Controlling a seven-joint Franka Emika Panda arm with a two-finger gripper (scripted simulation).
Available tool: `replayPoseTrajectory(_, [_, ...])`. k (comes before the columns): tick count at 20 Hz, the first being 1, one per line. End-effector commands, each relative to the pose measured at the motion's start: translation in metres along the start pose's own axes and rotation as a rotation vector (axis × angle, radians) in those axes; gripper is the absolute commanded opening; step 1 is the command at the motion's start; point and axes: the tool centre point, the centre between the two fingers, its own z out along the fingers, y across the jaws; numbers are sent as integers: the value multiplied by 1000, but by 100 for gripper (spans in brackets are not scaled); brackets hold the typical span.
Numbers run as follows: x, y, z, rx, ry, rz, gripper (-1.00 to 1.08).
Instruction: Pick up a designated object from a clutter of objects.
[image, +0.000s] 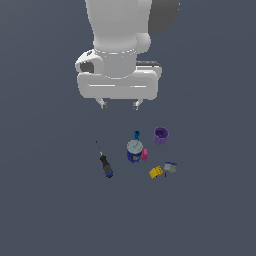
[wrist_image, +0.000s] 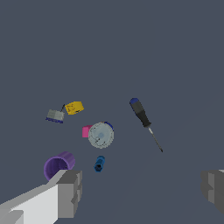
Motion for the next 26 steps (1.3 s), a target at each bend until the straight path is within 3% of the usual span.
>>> replayPoseTrajectory(1, [0,0,0,0,0,0,100])
replayPoseTrajectory(9, [8,-8,-11,-20,40,-9,100])
replayPoseTrajectory(15, [8,-8,-9,-21,40,-13,100])
replayPoseTrajectory(26, [-2,-20,44,-24,25,-144,100])
